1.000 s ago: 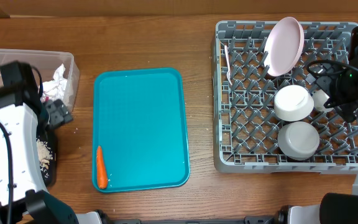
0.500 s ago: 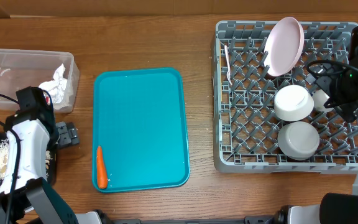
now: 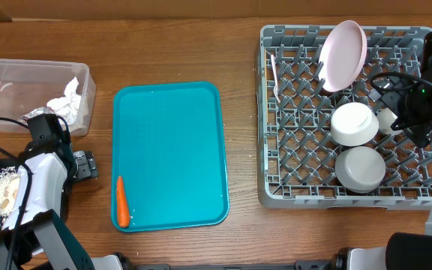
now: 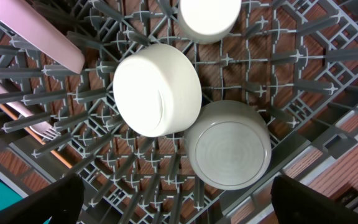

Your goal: Sort waste into correct bins and load items into the dishwasher rack

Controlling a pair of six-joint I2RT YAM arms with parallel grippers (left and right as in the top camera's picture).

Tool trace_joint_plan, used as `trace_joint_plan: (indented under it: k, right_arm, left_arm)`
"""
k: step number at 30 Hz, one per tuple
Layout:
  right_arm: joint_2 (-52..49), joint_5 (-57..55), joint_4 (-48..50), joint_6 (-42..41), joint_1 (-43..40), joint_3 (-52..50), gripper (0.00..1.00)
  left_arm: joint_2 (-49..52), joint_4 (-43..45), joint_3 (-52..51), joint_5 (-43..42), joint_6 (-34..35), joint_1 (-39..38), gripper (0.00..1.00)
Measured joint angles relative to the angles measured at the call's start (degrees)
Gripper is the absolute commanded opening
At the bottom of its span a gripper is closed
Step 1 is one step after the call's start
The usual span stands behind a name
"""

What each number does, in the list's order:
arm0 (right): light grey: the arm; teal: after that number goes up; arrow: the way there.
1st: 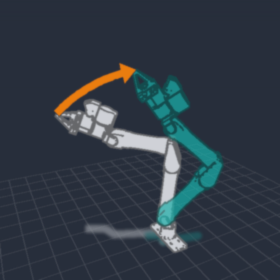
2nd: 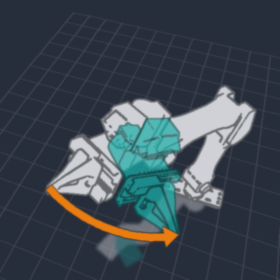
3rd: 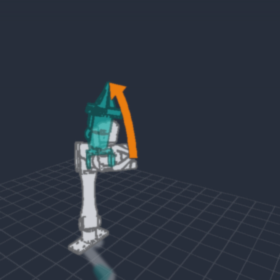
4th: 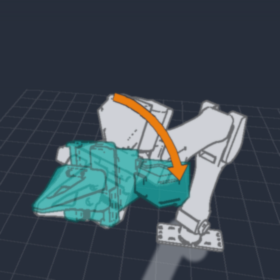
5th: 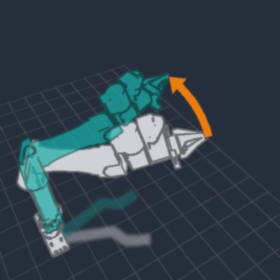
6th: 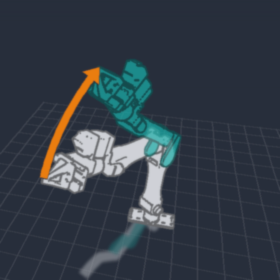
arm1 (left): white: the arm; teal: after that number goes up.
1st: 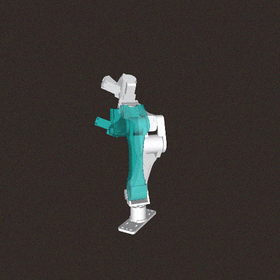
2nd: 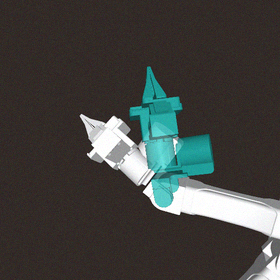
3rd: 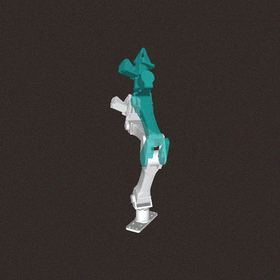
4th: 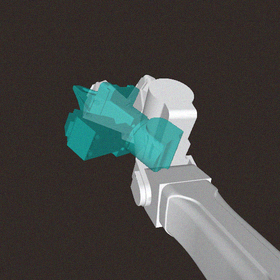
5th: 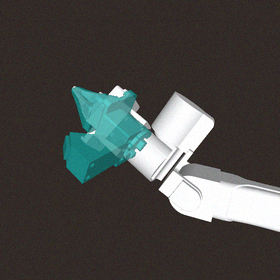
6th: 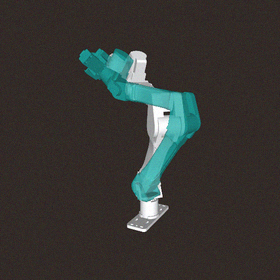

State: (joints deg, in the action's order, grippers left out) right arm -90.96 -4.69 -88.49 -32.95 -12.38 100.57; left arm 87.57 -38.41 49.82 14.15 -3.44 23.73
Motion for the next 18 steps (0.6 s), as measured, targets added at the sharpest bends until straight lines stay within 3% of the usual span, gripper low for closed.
trace_joint_plan:
  k: [10,18]
  right_arm:
    - [0.0,0.0,0.0,0.0,0.0,0.0,1.00]
    - [0.0,0.0,0.0,0.0,0.0,0.0,1.00]
  left_arm:
    - [0.0,0.7,-1.2,-1.1,-0.2,0.0,0.74]
    - [0.0,1.0,-1.2,-1.5,-0.2,0.0,0.75]
